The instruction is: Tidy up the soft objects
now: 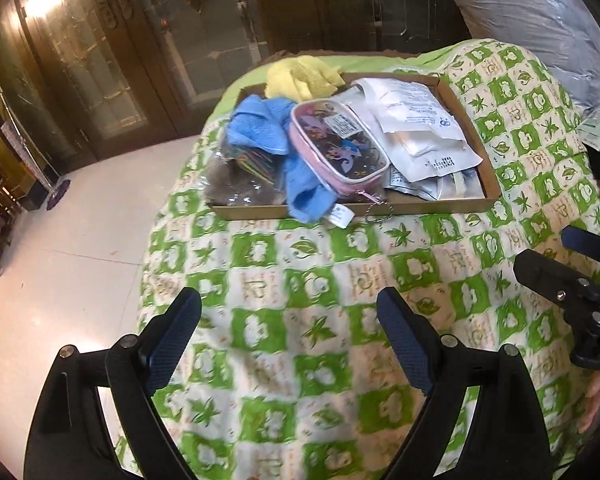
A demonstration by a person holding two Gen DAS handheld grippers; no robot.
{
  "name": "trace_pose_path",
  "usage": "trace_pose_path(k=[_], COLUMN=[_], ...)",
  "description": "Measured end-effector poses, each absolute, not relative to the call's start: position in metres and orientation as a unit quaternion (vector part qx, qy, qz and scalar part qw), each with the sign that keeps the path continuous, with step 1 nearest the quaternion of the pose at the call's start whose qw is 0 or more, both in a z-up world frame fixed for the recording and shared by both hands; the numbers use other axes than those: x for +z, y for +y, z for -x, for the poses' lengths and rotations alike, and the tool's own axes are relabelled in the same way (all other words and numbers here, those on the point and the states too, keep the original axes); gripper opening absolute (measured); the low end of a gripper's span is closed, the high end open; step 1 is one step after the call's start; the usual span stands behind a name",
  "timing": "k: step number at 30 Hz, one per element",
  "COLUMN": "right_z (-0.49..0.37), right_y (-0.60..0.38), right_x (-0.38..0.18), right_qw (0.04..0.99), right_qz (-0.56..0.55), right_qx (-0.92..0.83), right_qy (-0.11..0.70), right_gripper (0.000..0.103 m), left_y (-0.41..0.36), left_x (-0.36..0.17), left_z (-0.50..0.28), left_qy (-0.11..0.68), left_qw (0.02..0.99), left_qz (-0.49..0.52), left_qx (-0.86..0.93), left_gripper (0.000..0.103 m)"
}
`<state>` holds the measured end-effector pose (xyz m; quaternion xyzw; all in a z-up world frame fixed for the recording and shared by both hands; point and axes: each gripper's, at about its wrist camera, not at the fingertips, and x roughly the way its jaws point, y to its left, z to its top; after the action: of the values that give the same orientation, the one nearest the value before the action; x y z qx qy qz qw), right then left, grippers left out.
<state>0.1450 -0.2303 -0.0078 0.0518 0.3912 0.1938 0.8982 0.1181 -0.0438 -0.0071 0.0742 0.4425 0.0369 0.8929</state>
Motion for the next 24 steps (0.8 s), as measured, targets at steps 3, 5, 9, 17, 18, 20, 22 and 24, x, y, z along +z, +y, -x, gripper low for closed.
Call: trace_pose_path(k=[3, 5, 9, 17, 18, 20, 22, 24], right_z=[-0.125, -0.113, -0.094, -0.067, -0.064, -0.059, -0.056, -0.052], right_y=[-0.226, -0.223, -0.217, -0.211, -0.211, -0.209, -0.208, -0.208], right_x=[-0.002, 0.001, 0.004, 0.018, 0.02, 0.024, 0.028, 0.032], right_qw=[0.906, 0.909, 0.913, 0.921, 0.922, 0.924, 0.926, 0.928], right_qz=[-0.047, -0.043, -0.037, -0.032, -0.031, -0.03, -0.029, -0.029], right_qx=[0.191, 0.189, 0.186, 0.177, 0.176, 0.176, 0.174, 0.173], right_qy=[0.376, 0.368, 0.361, 0.345, 0.342, 0.338, 0.334, 0.329], right_gripper=[0.103, 0.103, 0.103, 0.103, 0.103, 0.103, 0.103, 0.103], left_y=[-0.039, -0.037, -0.038, -0.035, -0.034, -0.033, -0.032, -0.031], left_x=[-0.002, 0.004, 0.014, 0.021, 0.022, 0.024, 0.026, 0.028], left_z=[-0.109, -0.104, -0.094, -0.088, -0.088, -0.087, -0.085, -0.084], left_qy=[0.428, 0.416, 0.394, 0.383, 0.381, 0.377, 0.373, 0.37], left_qw=[0.899, 0.905, 0.915, 0.922, 0.923, 0.925, 0.927, 0.928], left_qz=[-0.074, -0.073, -0.072, -0.051, -0.048, -0.041, -0.038, -0.035], left_qx=[0.043, 0.048, 0.04, 0.025, 0.024, 0.021, 0.018, 0.017], left_gripper=[0.09, 0.09, 0.09, 0.09, 0.09, 0.09, 0.09, 0.09])
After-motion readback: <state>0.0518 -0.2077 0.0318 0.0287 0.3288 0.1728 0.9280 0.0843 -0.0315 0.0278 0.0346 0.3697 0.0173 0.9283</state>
